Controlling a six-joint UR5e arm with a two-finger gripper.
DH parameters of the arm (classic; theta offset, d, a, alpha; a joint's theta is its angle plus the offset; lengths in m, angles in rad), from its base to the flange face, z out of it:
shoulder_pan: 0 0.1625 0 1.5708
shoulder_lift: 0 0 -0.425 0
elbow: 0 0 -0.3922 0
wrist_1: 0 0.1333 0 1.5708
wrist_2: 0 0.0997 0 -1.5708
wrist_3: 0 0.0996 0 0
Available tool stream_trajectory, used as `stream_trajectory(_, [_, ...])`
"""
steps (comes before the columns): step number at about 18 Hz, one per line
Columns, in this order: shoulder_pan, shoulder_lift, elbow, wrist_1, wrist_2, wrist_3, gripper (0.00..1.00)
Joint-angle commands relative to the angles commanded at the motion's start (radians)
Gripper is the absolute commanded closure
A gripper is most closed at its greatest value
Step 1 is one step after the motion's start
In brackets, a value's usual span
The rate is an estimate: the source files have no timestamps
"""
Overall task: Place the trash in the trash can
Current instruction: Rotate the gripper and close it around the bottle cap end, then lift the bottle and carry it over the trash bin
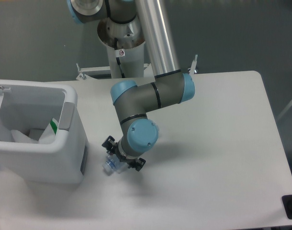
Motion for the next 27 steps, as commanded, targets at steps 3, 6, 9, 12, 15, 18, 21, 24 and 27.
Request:
stream_trajectory(3, [0.000,0.005,0.009,-0.002,0.000,-0.002,0.59])
stream_trajectory(6, [0.002,0.006,0.017,-0.002,-0.003,-0.002,0.63])
stream_trajectory(9, [0.005,0.020,0.041,-0.002,-0.006,-0.002,0.63])
stream_trajectory(12, [0.024,0.035,0.093,-0.002,-0.020,-0.002,0.63])
stream_trajectory(15, [0.060,0.055,0.161,-0.002,-0.086,-0.011,0.63])
stream_trajectory(18, [0.104,0.098,0.202,0.008,-0.194,-0.037,0.63])
stream_trajectory(21, [0.138,0.164,0.204,0.058,-0.288,-0.040,0.64])
stream_trajectory(24, [0.169,0.221,0.207,0.104,-0.414,-0.106,0.68])
stream_trajectory(27, [0.189,0.264,0.210,0.170,-0.521,-0.150,0.68])
